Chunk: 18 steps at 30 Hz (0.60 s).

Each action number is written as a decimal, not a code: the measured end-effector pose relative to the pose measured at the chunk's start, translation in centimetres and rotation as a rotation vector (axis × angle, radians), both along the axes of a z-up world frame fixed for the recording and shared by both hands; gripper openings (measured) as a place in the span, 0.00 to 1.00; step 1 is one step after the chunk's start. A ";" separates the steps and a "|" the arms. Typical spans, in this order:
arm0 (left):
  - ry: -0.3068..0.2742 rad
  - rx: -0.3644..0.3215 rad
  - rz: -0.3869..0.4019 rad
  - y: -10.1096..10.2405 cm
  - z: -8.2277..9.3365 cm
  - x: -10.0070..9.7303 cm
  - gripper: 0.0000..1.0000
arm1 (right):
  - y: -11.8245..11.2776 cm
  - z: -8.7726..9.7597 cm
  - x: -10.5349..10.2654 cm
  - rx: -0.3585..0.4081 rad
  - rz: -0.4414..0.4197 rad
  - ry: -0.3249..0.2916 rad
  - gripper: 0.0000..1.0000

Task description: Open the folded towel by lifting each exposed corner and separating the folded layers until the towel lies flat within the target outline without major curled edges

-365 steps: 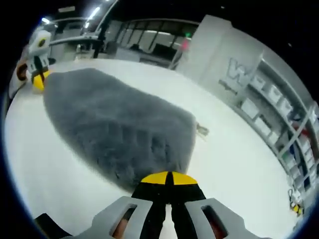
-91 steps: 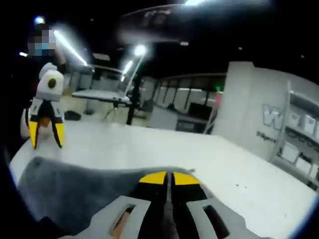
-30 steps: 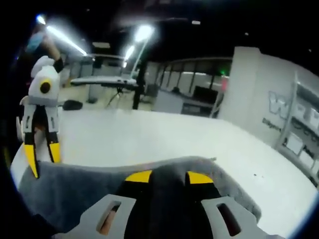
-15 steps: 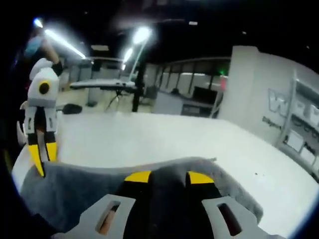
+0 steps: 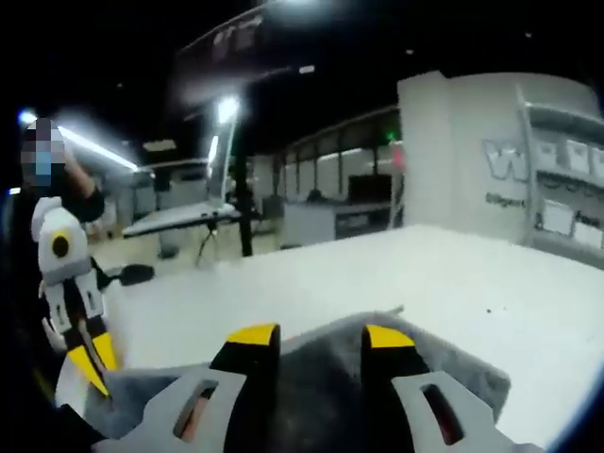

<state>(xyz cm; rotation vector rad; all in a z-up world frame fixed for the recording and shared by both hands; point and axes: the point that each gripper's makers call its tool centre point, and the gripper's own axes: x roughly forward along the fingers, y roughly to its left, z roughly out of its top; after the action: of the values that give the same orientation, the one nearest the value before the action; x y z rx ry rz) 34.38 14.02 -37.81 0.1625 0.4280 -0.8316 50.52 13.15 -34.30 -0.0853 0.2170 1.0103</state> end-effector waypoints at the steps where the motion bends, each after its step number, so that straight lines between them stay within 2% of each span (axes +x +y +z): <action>1: -0.008 0.006 -0.002 -0.2 0.1 0.0 0.06 | 0.1 -0.1 -0.1 -0.001 0.002 0.005 0.32; 5: -0.053 0.027 -0.008 -1.2 0.4 -0.2 0.06 | 0.5 -0.6 -0.4 -0.036 0.004 0.002 0.34; 10: -0.083 0.065 -0.013 -2.1 0.4 -0.4 0.06 | 0.8 -0.5 -0.6 -0.040 0.008 0.005 0.36; 18: -0.185 0.217 -0.010 -3.1 0.3 -0.6 0.06 | 1.5 -0.4 -1.1 -0.057 0.009 -0.003 0.40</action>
<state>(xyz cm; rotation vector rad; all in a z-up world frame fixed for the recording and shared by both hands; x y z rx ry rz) 33.80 10.89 -37.48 0.4396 0.3421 -0.7714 49.42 14.62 -34.73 -0.1394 0.2429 1.0126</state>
